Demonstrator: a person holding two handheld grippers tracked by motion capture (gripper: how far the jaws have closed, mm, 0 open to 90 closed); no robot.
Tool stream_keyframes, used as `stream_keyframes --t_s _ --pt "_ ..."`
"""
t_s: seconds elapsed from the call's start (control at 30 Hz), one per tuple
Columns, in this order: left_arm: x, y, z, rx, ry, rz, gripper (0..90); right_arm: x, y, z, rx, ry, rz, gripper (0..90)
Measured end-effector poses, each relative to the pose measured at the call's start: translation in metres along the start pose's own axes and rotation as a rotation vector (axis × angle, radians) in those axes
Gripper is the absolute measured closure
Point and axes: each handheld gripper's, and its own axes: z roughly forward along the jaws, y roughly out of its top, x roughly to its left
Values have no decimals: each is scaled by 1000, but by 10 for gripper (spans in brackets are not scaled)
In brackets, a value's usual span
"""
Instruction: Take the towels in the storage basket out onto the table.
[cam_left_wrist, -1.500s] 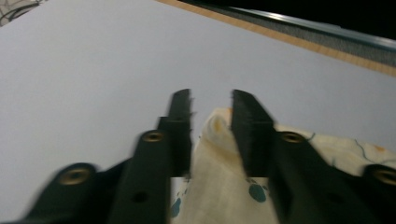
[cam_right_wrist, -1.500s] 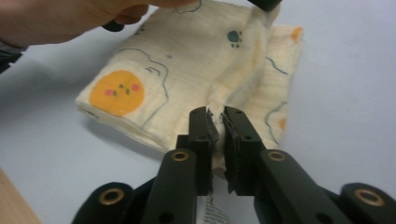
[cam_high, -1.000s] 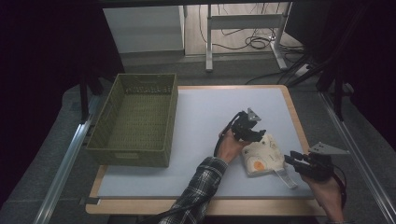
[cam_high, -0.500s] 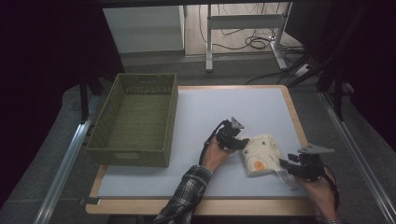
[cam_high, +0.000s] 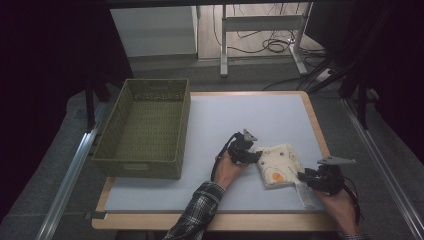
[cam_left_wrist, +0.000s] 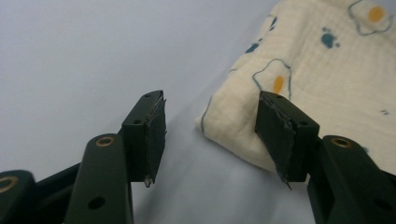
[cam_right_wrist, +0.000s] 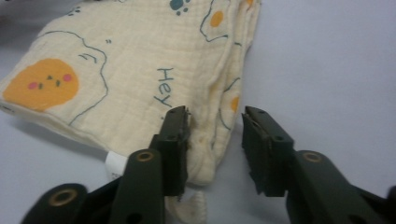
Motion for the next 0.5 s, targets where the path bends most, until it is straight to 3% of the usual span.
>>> stream_keyframes --t_s 0.13,0.27,0.4,0.5 --pt "2 -1 5 13 -22 -22 432 2 1 1 7 29 18 735" --pt "2 0 4 27 -48 -17 489 1 3 1 26 52 47 780" --pt "1 3 4 45 -92 -28 636 -1 3 1 33 71 78 803" --pt "1 3 5 45 -138 -36 795 -2 2 1 25 80 96 814"
